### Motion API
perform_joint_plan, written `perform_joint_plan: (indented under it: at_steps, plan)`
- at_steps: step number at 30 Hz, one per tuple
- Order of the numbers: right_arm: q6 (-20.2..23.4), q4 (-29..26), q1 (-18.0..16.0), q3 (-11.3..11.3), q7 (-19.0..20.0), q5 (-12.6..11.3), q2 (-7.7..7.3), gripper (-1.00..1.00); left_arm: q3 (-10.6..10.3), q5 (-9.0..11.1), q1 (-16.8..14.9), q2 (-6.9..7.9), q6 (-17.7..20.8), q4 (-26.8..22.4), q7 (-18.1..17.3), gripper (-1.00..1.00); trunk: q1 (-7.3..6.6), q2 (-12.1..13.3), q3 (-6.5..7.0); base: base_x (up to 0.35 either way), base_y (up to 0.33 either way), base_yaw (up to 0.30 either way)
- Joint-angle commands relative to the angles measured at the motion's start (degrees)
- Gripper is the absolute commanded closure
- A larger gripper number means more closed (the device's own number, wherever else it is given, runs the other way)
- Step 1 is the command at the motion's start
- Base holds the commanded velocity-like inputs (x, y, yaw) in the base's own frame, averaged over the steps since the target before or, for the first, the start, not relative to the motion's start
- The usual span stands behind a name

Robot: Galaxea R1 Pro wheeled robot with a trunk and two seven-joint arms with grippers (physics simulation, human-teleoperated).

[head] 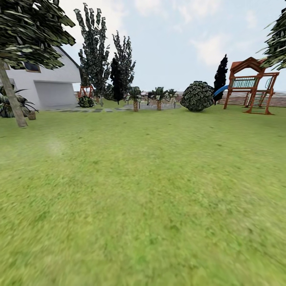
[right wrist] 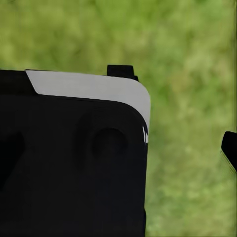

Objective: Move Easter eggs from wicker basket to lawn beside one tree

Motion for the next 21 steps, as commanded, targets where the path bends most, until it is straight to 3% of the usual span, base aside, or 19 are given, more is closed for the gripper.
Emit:
perform_joint_plan:
  at_steps: [1, 21]
  plan:
    - [0.0, 0.0, 0.0, 0.1, 0.1, 0.1, -0.01, -1.0, -0.1, 0.0, 0.0, 0.0, 0.0, -0.1, 0.0, -1.0, 0.03, 0.0, -0.05, 0.34, 0.0, 0.0]
    - [0.0, 0.0, 0.0, 0.1, 0.0, 0.1, -0.01, -1.0, 0.0, 0.0, 0.0, 0.0, 0.0, -0.1, 0.0, -1.0, 0.03, 0.0, -0.05, 0.34, 0.0, 0.0]
